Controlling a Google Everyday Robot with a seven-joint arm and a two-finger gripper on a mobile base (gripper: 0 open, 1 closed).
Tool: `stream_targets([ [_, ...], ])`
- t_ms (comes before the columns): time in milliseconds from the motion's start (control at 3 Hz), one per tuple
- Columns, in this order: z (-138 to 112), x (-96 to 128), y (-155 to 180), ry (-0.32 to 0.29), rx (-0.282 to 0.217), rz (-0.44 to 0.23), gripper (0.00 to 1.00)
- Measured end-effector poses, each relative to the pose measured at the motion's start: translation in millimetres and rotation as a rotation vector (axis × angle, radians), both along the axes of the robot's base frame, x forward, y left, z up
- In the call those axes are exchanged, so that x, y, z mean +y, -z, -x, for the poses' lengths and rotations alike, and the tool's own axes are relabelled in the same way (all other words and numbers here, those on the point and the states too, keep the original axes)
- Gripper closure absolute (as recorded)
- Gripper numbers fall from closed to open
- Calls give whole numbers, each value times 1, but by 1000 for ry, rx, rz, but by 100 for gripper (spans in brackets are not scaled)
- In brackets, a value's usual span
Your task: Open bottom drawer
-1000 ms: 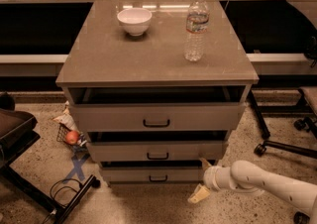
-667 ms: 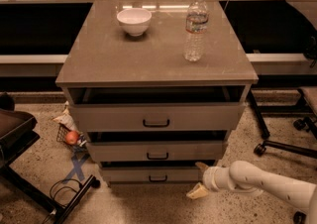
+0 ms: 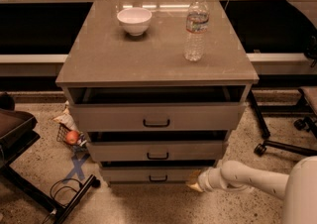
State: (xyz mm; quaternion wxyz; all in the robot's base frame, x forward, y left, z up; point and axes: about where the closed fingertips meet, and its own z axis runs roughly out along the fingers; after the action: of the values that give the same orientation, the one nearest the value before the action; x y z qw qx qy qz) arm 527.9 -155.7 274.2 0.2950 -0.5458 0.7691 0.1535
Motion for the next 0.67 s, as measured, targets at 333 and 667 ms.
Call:
stream_targets([
  [333,0,2,3,-3,4,-1,63],
  [667,1,4,4,-4,5,-2,40],
])
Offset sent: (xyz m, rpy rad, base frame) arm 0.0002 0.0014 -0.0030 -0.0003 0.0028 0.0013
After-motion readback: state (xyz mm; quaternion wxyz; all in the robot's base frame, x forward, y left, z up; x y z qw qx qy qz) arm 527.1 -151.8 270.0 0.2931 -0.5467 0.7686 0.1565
